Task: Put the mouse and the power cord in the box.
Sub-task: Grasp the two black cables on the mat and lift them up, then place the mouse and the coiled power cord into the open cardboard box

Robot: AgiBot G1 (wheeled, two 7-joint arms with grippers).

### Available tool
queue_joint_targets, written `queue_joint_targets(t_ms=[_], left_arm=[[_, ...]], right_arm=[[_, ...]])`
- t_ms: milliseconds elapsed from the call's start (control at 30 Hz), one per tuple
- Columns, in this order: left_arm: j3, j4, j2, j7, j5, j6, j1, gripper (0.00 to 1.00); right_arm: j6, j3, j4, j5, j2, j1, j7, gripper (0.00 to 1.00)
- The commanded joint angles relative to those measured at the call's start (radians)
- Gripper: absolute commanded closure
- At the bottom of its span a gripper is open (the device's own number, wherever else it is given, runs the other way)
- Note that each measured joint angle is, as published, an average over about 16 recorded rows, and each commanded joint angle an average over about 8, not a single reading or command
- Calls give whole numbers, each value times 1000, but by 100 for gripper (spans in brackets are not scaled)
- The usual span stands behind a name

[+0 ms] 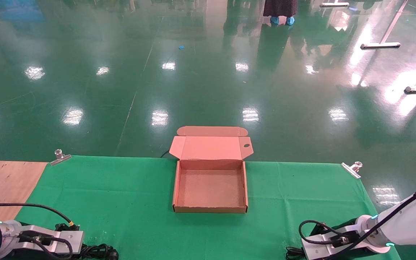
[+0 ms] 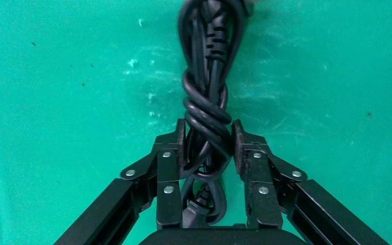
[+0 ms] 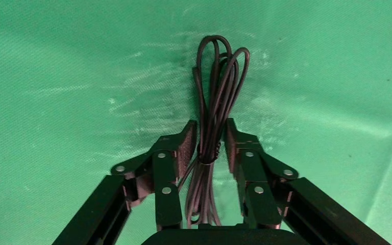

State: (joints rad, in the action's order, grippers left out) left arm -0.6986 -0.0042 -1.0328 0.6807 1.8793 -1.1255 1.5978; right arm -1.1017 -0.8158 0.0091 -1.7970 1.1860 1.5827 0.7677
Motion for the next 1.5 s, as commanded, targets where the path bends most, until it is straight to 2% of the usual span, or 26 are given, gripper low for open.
queue_joint_targets(t_ms=[33, 267, 467, 700, 1133, 1300, 1500], left_arm=[[1, -1, -1, 0, -2, -2, 2, 100], [2, -11, 5, 7, -2, -39, 45, 100], [2, -28, 6, 20, -3, -84, 99, 100], [5, -51, -2, 25, -8, -138, 185, 100], [23, -107, -62, 1, -34, -232, 368, 100], [39, -129, -95, -14, -58, -251, 440, 100], [55, -147, -153, -16, -80, -240, 503, 100]], right_arm=[[4, 0, -1, 0, 1, -2, 1, 100], [-7, 2, -2, 2, -3, 8, 4, 100], [-111, 9, 3, 13, -25, 63, 17, 100], [-254, 21, 19, 31, -53, 172, 32, 100], [-389, 43, 66, 62, -32, 424, 1, 100], [-396, 55, 81, 78, 9, 520, -28, 100], [-314, 57, 73, 77, 85, 564, -50, 100]])
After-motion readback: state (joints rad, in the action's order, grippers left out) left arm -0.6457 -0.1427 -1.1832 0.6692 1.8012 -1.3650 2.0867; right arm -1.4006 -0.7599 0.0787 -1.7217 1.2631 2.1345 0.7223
